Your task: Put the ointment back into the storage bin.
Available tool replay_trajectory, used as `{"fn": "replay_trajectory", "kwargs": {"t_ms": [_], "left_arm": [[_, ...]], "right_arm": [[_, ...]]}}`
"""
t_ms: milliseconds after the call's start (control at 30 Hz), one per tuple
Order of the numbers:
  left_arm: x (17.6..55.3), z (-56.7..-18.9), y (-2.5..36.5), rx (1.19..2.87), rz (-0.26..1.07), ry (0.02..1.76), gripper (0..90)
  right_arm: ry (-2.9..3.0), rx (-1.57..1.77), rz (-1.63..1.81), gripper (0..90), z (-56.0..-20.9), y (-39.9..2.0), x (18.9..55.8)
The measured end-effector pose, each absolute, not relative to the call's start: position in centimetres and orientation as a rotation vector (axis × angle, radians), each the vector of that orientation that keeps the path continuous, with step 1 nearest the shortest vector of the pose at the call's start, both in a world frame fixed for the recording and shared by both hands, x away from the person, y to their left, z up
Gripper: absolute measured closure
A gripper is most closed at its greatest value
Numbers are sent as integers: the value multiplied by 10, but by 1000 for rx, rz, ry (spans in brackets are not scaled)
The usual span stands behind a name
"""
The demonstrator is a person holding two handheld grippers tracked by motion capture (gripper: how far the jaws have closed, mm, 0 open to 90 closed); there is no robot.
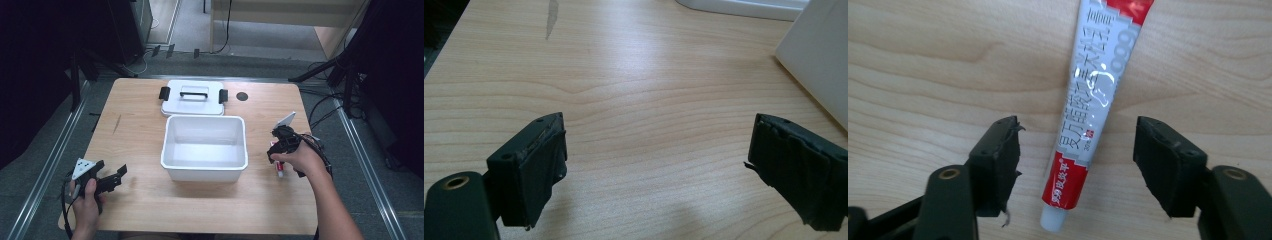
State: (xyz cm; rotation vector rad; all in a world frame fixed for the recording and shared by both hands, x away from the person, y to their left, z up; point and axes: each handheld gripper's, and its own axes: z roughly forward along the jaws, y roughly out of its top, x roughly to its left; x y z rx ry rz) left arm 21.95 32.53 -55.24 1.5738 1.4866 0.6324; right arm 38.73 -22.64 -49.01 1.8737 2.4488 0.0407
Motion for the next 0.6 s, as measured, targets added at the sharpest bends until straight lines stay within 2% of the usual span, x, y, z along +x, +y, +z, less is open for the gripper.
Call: {"fn": "replay_trajectory", "kwargs": {"t_ms": [200, 367, 600], "left_arm": [[220, -552, 325, 1577, 630, 1484, 93], [220, -552, 325, 1577, 630, 1484, 93], [220, -552, 325, 1577, 627, 1484, 93]], "right_arm": [[2432, 1893, -18, 506, -496, -229, 389], [2428, 1925, -40, 642, -497, -227, 390], [2449, 1895, -74, 700, -501, -223, 391]]}}
